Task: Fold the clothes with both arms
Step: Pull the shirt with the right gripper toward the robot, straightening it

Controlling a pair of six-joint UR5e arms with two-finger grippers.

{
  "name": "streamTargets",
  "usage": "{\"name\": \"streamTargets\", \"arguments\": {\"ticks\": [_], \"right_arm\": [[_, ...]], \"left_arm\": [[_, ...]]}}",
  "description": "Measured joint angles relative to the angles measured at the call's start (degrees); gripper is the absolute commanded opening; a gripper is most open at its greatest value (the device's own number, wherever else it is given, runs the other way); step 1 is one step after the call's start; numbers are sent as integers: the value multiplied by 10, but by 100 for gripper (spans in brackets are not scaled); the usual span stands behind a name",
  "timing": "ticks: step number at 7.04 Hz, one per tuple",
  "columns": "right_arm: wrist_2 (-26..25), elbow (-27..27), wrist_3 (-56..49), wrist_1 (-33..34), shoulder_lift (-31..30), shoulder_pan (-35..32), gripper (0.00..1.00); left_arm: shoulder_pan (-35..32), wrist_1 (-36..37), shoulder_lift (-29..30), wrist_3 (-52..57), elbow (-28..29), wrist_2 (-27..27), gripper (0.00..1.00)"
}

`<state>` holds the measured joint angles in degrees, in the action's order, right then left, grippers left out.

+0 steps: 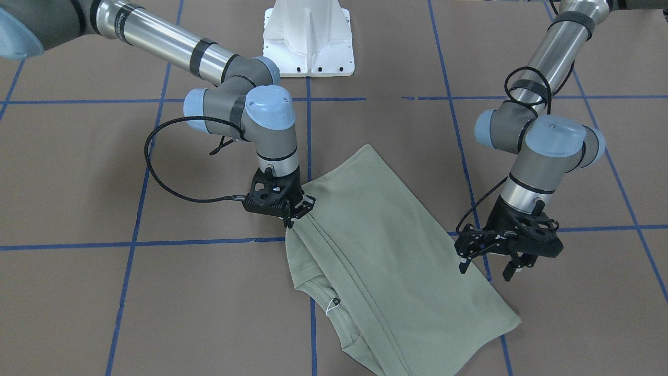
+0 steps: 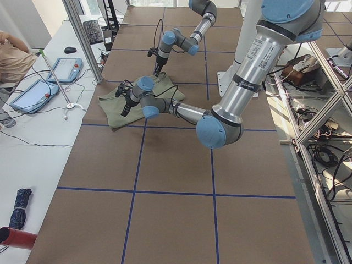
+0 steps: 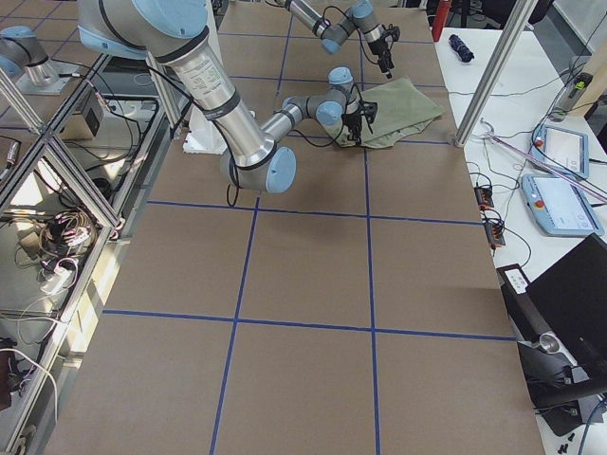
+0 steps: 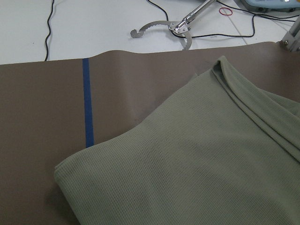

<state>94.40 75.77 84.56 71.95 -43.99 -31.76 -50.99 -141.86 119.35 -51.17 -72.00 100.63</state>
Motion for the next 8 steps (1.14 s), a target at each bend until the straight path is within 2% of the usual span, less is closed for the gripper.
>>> {"name": "streamTargets", "arguments": {"ticks": [2, 4, 6, 7, 8], "right_arm": [[-23, 135, 6, 13, -85, 39, 0], [-90, 261, 48, 84, -142, 123, 0], [-152, 304, 92, 127, -155, 189, 0], [-171, 312, 108, 142, -156, 208, 99], [-180, 316, 112, 151, -156, 216, 100]], "left_arm": [[3, 0, 0, -1, 0, 0, 100], [4, 0, 0, -3, -1, 0, 100], [5, 0, 0, -3, -1, 0, 100], [6, -1, 0, -4, -2, 0, 100], [7, -1, 0, -4, -3, 0, 100]]}}
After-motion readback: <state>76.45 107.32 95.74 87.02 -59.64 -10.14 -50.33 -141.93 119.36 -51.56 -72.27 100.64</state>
